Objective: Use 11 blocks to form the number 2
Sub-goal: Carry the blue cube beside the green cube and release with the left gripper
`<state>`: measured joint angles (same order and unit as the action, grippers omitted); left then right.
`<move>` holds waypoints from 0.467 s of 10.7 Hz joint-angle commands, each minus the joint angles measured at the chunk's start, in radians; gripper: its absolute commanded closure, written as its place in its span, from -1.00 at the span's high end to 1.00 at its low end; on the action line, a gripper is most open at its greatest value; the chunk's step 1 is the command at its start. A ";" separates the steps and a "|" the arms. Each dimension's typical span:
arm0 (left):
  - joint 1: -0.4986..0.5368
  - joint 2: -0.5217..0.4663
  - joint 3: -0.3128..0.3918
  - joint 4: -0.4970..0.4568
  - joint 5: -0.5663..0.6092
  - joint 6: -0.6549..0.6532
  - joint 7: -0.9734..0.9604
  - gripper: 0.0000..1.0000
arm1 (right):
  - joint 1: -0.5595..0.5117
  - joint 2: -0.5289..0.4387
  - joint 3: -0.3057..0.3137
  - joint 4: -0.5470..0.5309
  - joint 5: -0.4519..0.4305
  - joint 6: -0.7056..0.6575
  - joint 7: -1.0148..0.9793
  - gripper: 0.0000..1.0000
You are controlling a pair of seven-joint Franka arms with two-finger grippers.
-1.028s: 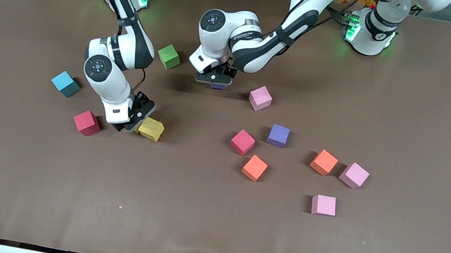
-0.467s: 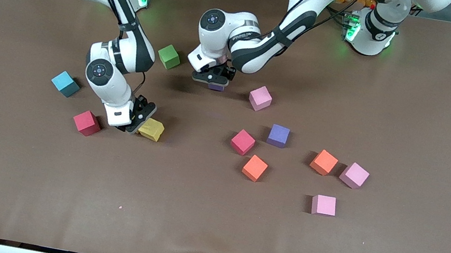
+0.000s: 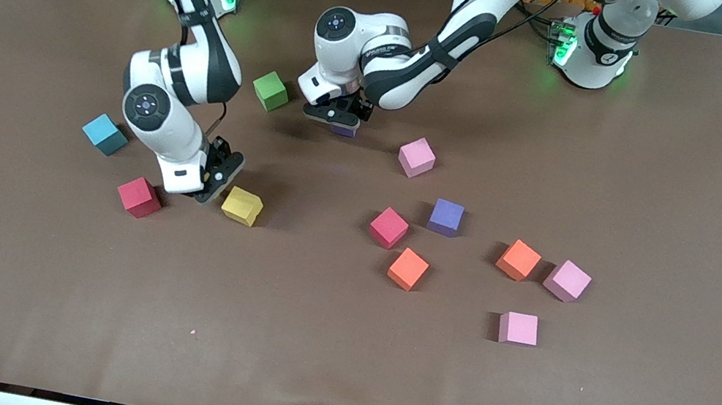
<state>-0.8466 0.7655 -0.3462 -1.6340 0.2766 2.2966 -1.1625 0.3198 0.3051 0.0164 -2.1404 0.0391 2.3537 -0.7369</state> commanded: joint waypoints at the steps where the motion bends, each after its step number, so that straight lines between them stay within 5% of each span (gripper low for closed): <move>1: -0.023 0.021 0.006 0.016 0.018 0.009 -0.020 0.99 | 0.007 -0.061 0.007 -0.018 0.027 -0.045 -0.036 -0.33; 5: 0.023 -0.075 0.007 0.026 0.003 -0.029 -0.085 1.00 | -0.019 -0.095 0.005 -0.036 0.028 -0.074 -0.241 -0.33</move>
<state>-0.8498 0.7553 -0.3427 -1.6031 0.2765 2.3055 -1.2287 0.3149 0.2588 0.0176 -2.1417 0.0413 2.2872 -0.8952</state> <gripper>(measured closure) 0.000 0.383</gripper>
